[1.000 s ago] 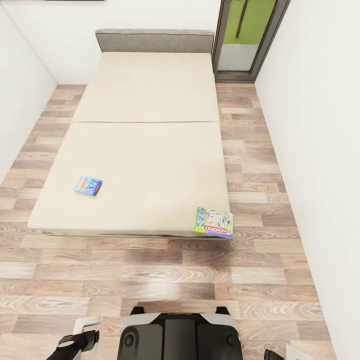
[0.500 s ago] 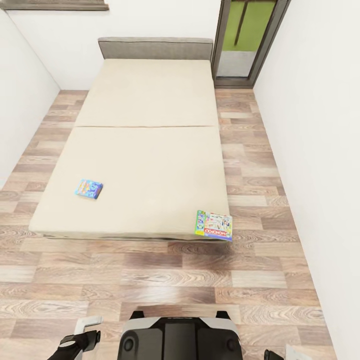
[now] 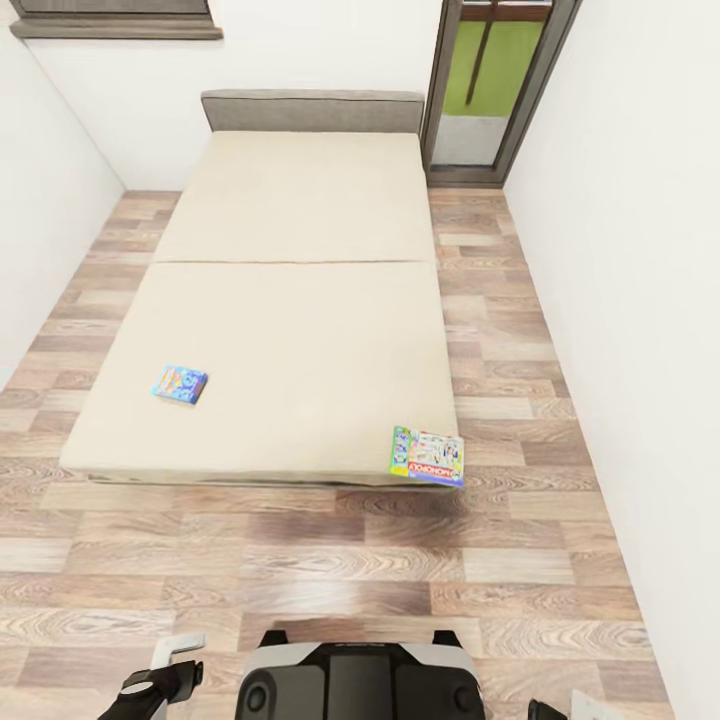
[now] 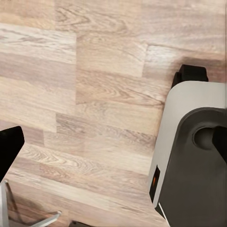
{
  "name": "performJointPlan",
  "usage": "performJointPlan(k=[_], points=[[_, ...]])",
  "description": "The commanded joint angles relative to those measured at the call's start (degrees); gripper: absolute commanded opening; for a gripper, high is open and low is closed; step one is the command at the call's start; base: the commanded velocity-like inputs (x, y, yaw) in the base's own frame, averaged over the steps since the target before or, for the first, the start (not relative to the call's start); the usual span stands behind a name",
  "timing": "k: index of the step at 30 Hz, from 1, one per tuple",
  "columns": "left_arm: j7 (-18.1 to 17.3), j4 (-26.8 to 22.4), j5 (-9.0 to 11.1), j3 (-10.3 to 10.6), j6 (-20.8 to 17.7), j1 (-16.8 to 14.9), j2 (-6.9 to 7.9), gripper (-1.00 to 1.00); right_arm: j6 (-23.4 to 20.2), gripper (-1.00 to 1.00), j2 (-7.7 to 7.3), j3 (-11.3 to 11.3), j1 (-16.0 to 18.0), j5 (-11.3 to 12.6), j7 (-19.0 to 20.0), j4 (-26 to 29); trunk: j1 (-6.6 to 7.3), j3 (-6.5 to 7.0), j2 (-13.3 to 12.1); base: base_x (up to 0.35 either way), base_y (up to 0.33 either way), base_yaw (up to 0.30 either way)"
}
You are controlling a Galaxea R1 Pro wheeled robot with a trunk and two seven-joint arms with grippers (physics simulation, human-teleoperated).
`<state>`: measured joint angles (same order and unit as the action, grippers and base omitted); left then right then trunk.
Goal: Put all the toys in the child's room - the three board games (two on the bed and one on the table), the two jigsaw puzzles on the table, and the tennis ball on the table - inside the toy box on the table in the child's room.
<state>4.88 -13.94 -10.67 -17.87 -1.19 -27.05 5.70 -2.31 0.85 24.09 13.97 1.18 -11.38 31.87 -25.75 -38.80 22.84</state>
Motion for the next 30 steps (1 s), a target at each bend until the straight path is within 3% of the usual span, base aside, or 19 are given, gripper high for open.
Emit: performJointPlan(k=[1,30], points=[[0.04,-0.04,-0.59,-0.33,-0.13,-0.02,-0.05,1.00,-0.24,1.00,0.07,0.17,0.00,0.07,-0.06,0.13,-0.03,0.04,0.08,0.000,0.000,0.000],[0.04,-0.04,-0.66,-0.24,-0.13,-0.02,-0.14,1.00,-0.24,1.00,0.10,0.17,0.00,-0.13,-0.06,0.13,-0.03,2.73,0.08,0.000,0.000,0.000]])
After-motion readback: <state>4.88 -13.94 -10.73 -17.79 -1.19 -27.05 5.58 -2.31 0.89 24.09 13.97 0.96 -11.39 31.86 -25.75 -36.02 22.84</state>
